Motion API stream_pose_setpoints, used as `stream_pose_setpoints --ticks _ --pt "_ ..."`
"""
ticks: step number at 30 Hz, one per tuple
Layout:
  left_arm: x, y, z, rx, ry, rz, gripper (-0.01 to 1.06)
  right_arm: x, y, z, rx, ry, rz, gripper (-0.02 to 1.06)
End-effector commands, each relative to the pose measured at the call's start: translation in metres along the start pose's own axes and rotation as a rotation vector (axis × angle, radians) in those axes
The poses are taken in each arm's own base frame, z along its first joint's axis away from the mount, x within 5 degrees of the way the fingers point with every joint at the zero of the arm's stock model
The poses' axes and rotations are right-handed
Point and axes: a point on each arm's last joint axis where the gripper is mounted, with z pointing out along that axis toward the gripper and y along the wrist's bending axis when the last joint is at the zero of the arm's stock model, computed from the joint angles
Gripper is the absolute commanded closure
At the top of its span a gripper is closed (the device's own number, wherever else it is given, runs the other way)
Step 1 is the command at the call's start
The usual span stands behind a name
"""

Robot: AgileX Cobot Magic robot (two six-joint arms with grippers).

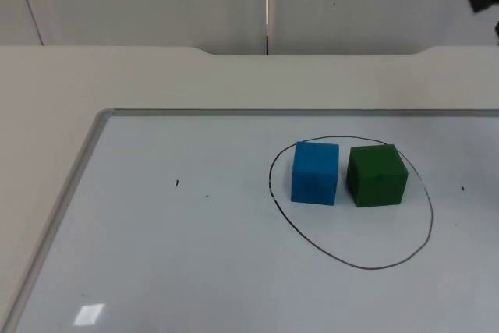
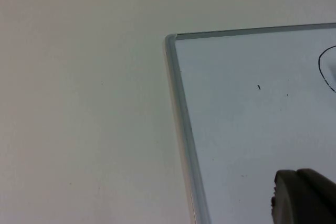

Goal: Push the two cubes into the marked area.

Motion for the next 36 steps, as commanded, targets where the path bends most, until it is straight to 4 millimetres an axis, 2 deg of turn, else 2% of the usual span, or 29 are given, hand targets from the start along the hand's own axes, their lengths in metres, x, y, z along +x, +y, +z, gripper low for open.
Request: stream_pose_setpoints --ticks 1,3,4,5,7,8,13,19,24,26,30,31,36 --pt "0.000 0.000 0.001 0.004 -0.011 -0.007 1.05 -0.007 -0.004 -0.044 0.005 -0.115 -0.011 1.04" --pt "0.000 0.000 0.001 0.004 -0.011 -0.007 1.05 -0.008 -0.005 -0.051 0.005 -0.133 -0.009 1.04" --pt "0.000 0.000 0.001 0.004 -0.011 -0.007 1.05 -0.006 -0.006 -0.071 0.004 -0.183 -0.006 1.04" --pt "0.000 0.000 0.001 0.004 -0.011 -0.007 1.05 -0.003 -0.007 -0.082 0.004 -0.214 -0.009 1.04" --pt "0.000 0.000 0.001 0.004 -0.011 -0.007 1.05 0.006 -0.008 -0.097 0.003 -0.241 -0.007 1.04" --pt "0.000 0.000 0.001 0.004 -0.011 -0.007 1.05 0.006 -0.008 -0.097 0.003 -0.241 -0.007 1.04" --pt "0.000 0.000 0.001 0.004 -0.011 -0.007 1.05 0.037 -0.011 -0.127 0.003 -0.293 -0.004 1.04" --pt "0.000 0.000 0.001 0.004 -0.011 -0.007 1.05 0.058 -0.013 -0.147 0.001 -0.340 0.001 1.04" --pt "0.000 0.000 0.001 0.002 -0.011 -0.006 1.05 0.085 -0.015 -0.173 0.000 -0.404 0.008 1.04" --pt "0.000 0.000 0.001 0.002 -0.011 -0.006 1.05 0.090 -0.016 -0.176 0.001 -0.409 0.009 1.04" --pt "0.000 0.000 0.001 -0.002 -0.011 -0.004 1.05 0.112 -0.016 -0.188 -0.014 -0.427 0.029 1.04" --pt "0.000 0.000 0.001 -0.002 -0.011 -0.004 1.05 0.112 -0.016 -0.188 -0.014 -0.427 0.029 1.04" --pt "0.000 0.000 0.001 -0.002 -0.011 -0.004 1.05 0.140 -0.017 -0.192 -0.015 -0.434 0.034 1.04"
